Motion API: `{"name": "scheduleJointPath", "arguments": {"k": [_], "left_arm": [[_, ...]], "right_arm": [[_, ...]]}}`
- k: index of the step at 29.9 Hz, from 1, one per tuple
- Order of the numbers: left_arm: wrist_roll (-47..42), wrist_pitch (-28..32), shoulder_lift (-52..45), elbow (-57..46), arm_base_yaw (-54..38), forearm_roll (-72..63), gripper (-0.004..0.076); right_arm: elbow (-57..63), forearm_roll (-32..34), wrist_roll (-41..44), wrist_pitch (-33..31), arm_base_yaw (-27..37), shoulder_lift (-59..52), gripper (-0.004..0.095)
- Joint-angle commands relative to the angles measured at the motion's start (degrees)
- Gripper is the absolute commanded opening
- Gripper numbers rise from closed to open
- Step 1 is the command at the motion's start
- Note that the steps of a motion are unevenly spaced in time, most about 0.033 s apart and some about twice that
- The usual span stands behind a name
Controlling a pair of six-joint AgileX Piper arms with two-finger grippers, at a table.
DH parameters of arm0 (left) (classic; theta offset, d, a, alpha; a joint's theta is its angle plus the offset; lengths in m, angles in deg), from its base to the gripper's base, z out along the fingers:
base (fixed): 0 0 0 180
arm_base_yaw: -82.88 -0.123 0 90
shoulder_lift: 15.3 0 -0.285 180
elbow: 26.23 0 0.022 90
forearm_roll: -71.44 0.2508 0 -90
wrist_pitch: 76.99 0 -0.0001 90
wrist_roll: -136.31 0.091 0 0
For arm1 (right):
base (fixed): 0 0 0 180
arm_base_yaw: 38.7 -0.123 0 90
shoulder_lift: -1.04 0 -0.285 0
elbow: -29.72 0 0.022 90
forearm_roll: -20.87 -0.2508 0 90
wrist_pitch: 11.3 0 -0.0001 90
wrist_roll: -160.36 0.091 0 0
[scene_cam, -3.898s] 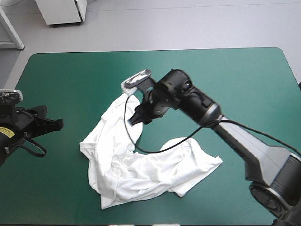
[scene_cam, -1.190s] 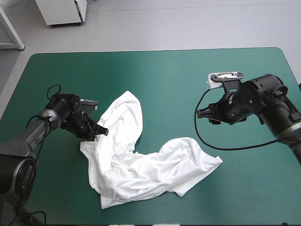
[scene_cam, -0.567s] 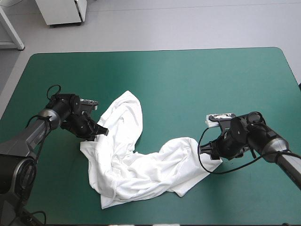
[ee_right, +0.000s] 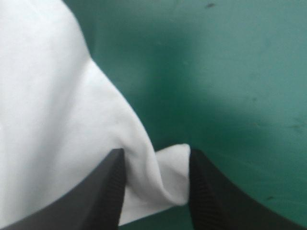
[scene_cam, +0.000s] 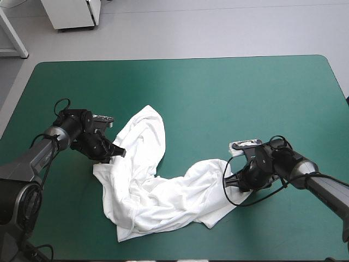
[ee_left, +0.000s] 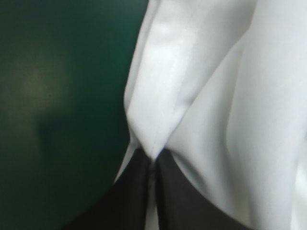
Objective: Fold the cloth
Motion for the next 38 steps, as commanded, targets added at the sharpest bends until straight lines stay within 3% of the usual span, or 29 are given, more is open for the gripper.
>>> {"name": "scheduleJointPath", "arguments": {"k": [1, 2, 3, 7, 11, 17, 22, 31, 38], "left_arm": [[-0.2, 3.1, 1.1, -1.3, 0.6, -2.3, -0.0009], [-0.1, 3.1, 1.1, -1.3, 0.6, -2.3, -0.0009], [-0.1, 3.1, 1.1, -1.3, 0.6, -2.3, -0.0009], [0.5, 2.5, 0.4, -0.2, 0.5, -2.2, -0.0009], [1.2, 1.2, -3.2, 3.8, 0.4, -2.1, -0.0009], [3.5, -2.8, -10.3, 12.3, 0.4, -2.1, -0.0009], [4.7, -3.9, -16.6, 22.2, 0.4, -1.8, -0.0009], [7.3, -3.2, -20.6, 45.2, 0.4, -4.3, -0.0009], [10.2, -1.0, -20.6, 62.9, 0.4, -9.2, -0.0009]], "right_arm": [[0.2, -6.8, 0.5, 2.4, -4.1, 3.1, 0.0160], [0.1, -6.9, 0.8, 2.3, -4.9, 3.2, 0.0042], [0.0, -7.0, 1.4, 2.1, -5.4, 3.2, -0.0014], [-2.7, -3.2, 4.8, -0.6, -5.7, 0.8, -0.0019], [-8.4, 8.5, 10.6, -5.5, -5.7, -4.5, -0.0019], [-23.6, 19.8, 11.1, -12.5, -5.7, -11.5, -0.0019], [-37.1, 27.6, 11.2, -13.3, -5.7, -14.0, -0.0019], [-58.1, 34.0, 7.0, -12.0, -5.7, -13.9, -0.0019], [-72.7, 33.1, 1.9, -6.6, -5.7, -13.9, -0.0019]]}}
